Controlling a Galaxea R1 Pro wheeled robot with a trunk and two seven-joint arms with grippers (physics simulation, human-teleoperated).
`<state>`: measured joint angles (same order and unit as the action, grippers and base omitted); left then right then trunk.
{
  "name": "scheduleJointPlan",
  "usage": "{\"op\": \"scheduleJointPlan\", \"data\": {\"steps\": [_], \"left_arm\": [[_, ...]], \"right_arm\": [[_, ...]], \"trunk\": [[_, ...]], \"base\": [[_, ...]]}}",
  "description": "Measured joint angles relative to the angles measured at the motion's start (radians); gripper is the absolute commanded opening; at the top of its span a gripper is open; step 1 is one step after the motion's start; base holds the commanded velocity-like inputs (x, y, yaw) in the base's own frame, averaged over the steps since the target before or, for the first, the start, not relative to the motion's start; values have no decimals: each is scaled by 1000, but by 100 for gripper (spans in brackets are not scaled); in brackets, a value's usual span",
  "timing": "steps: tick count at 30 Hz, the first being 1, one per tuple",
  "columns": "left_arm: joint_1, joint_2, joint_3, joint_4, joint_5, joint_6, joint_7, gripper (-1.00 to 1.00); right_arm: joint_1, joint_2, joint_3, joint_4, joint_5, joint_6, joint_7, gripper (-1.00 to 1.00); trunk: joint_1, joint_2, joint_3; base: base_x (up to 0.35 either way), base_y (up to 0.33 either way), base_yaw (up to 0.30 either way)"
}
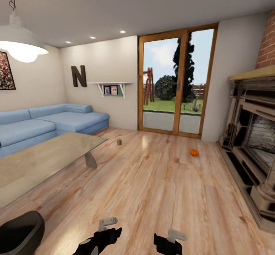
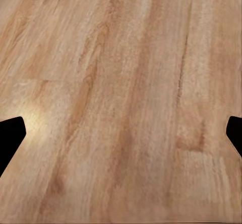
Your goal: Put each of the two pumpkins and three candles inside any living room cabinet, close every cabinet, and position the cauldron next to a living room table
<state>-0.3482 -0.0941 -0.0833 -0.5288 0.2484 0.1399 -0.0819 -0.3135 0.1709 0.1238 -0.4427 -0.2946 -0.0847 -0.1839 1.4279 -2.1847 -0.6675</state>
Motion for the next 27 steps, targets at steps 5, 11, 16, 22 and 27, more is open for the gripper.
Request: {"op": "scheduleJointPlan", "data": {"steps": [5,11,16,22,27], "left_arm": [[0,0,-1,0,3,1,0,100],[0,0,0,0,5,2,-1,100],[0,0,1,0,6,2,-1,100],[0,0,4,0,6,2,-1,100],[0,0,5,0,6,2,-1,100]], "right_arm": [[0,0,0,0,0,-1,0,100],[0,0,0,0,0,-1,0,100],[0,0,0,0,0,-2,0,100],[0,0,-1,0,-1,-2,0,100],[0,0,-1,0,-2,-2,0,100]], "trunk": [[0,0,-1],[0,0,-1],[0,0,-1],[0,0,-1],[0,0,-1]], "base": [[-86,16,-269],[-90,97,-276],[-83,118,-277],[-18,143,-278],[-1,172,-278]]}}
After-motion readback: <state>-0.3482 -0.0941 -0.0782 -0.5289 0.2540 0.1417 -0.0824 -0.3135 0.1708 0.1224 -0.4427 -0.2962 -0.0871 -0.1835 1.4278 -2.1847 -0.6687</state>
